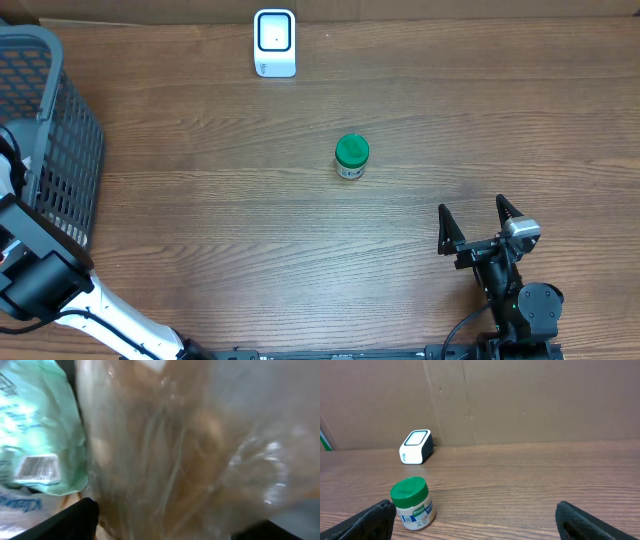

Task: Scan the item barcode
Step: 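Reach into the basket and grasp the clear snack bag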

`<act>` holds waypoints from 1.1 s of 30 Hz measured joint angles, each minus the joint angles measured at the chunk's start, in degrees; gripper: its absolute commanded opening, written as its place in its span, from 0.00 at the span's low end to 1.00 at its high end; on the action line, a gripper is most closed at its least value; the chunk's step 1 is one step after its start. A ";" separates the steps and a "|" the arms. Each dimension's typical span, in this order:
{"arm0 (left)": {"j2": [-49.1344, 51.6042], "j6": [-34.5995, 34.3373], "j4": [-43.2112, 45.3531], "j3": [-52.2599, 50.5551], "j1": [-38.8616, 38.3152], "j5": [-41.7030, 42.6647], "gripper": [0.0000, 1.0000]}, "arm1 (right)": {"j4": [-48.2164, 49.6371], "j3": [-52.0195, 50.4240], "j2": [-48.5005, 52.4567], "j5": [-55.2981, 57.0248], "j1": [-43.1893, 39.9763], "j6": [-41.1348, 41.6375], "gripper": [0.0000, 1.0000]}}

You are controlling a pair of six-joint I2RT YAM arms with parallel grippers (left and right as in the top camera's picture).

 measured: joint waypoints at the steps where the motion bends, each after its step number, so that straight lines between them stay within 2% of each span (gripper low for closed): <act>1: 0.00 -0.02 0.28 -0.35 0.00 -0.35 0.75 | 0.00 0.00 0.00 0.00 0.00 0.02 1.00; 5: 0.00 0.39 1.42 -0.96 0.00 -1.31 0.72 | 0.00 0.00 0.00 -0.02 0.00 0.02 1.00; 8: 0.00 0.70 1.97 -1.22 0.00 -1.88 0.64 | 0.02 0.00 0.00 -0.02 -0.02 0.07 1.00; 10: 0.00 0.83 2.05 -1.33 0.00 -2.03 0.54 | 0.02 0.00 0.00 -0.02 0.00 0.04 1.00; 13: 0.00 0.74 2.12 -1.42 0.00 -1.99 0.35 | 0.02 0.00 0.00 0.00 0.00 0.04 1.00; 14: 0.00 0.96 2.10 -1.42 0.00 -2.05 0.26 | 0.02 0.00 0.00 -0.02 0.00 0.04 1.00; 19: -1.53 1.16 1.73 -1.14 -0.11 -3.76 0.04 | 0.00 0.00 0.00 0.00 -0.02 0.02 1.00; 26: -1.95 1.27 -1.53 -0.11 -0.04 -3.98 0.04 | 0.02 0.00 0.00 -0.02 0.00 0.02 1.00; 33: 0.42 -0.76 -14.29 11.04 -0.04 -0.92 0.04 | 0.00 0.00 0.00 0.00 0.00 0.04 1.00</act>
